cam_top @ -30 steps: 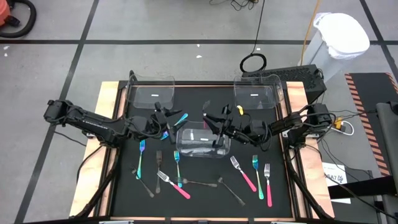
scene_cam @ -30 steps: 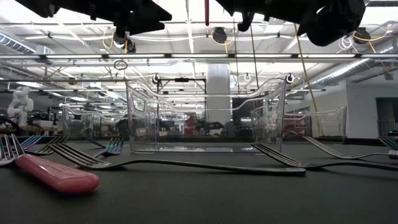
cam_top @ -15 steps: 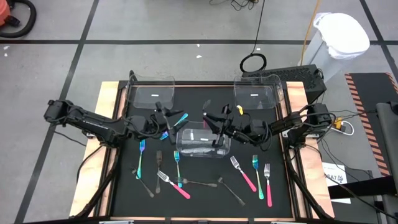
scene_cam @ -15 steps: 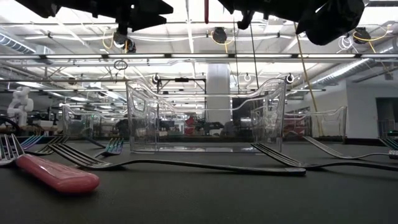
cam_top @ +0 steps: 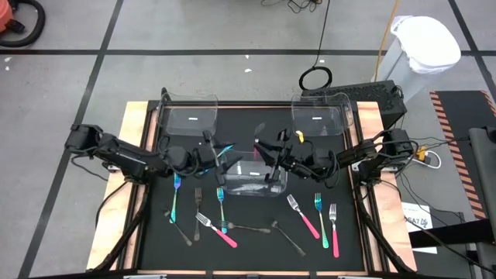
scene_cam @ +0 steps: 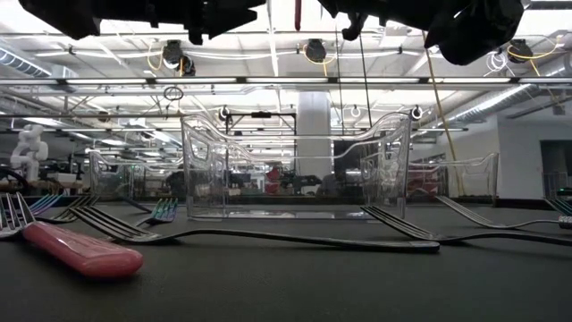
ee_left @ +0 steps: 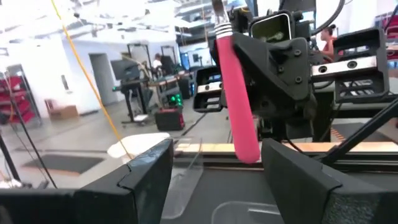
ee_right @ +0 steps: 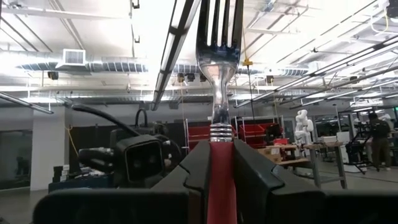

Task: Sort silverware by color (type)
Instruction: Put the pink fork into the left transparent bin

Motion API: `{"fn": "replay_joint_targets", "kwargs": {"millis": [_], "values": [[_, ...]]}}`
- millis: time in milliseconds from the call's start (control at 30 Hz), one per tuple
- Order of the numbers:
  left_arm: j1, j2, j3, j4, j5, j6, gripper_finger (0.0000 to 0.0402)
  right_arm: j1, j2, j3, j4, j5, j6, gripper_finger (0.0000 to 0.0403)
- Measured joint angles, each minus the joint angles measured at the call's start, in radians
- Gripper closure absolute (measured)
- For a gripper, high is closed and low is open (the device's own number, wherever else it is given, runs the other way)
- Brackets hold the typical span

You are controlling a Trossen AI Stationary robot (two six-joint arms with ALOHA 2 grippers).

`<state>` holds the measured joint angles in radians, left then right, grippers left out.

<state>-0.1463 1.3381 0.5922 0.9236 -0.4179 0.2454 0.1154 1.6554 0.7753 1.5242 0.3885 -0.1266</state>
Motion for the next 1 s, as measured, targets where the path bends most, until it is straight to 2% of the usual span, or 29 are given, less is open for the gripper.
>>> {"fn": "replay_joint_targets", "kwargs": {"millis": [133, 333, 500, 733, 800, 933, 1000], "values": [[0.0, 0.06, 0.005, 0.069, 0.0, 0.048, 0.0155, -0.005, 0.0, 0.0, 0.016, 0.001, -0.003, 0.0359], [0.003, 0.151, 0.092, 0.066, 0.049, 0.058, 0.0155, -0.024, 0.0, 0.0, 0.016, 0.001, -0.023, 0.0359], [0.013, 0.222, 0.154, 0.061, 0.05, 0.046, 0.0155, -0.029, 0.0, 0.0, -0.01, -0.006, -0.021, 0.0359], [0.046, 0.246, 0.171, 0.057, 0.051, -0.074, 0.0155, -0.029, 0.0, 0.0, -0.016, -0.133, -0.017, 0.0359], [0.053, 0.246, 0.171, 0.051, 0.091, -0.091, 0.0155, -0.029, 0.0, 0.0, -0.017, -0.147, -0.017, 0.0359], [0.065, 0.246, 0.171, 0.051, 0.272, -0.132, 0.0155, -0.029, 0.0, 0.0, -0.025, -0.191, -0.017, 0.0359], [0.073, 0.246, 0.171, 0.05, 0.325, -0.153, 0.0156, -0.029, 0.0, 0.0, -0.03, -0.226, -0.016, 0.0358]]}}
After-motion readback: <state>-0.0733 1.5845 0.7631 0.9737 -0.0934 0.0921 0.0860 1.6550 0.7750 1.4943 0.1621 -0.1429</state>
